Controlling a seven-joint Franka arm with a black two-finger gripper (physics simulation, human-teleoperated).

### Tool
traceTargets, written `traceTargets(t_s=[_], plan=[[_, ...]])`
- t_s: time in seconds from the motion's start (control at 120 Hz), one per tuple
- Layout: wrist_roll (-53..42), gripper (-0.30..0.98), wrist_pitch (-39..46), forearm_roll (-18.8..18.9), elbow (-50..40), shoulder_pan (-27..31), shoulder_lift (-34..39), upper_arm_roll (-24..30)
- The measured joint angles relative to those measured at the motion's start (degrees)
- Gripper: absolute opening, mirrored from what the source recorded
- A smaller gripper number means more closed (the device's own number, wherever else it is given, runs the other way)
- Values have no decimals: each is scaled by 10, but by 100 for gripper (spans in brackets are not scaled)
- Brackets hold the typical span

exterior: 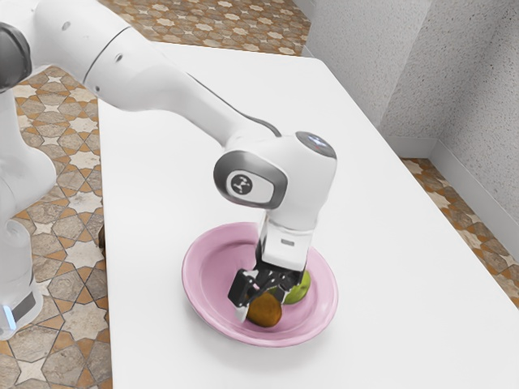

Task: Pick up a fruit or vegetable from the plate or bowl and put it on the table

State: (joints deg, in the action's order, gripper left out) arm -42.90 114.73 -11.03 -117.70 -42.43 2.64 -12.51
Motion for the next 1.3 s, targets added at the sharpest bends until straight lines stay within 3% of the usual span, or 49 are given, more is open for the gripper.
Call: traceTargets(t_s=[0.342,0.5,0.6,0.717,0.875,0.942,1.025,1.175,1.3], plan=[[-8,58,6,-6,-14,-6,14,-16],[-10,65,9,-10,-18,-7,12,-16],[-10,54,11,-12,-25,-14,12,-19],[-10,25,18,-12,-37,-17,15,-30],[-6,14,24,-6,-38,-7,18,-36],[-4,22,26,-3,-33,-8,21,-39],[-4,19,26,-1,-17,-1,21,-41],[-10,35,26,-3,11,4,11,-41],[-19,38,24,-7,37,0,-5,-39]])
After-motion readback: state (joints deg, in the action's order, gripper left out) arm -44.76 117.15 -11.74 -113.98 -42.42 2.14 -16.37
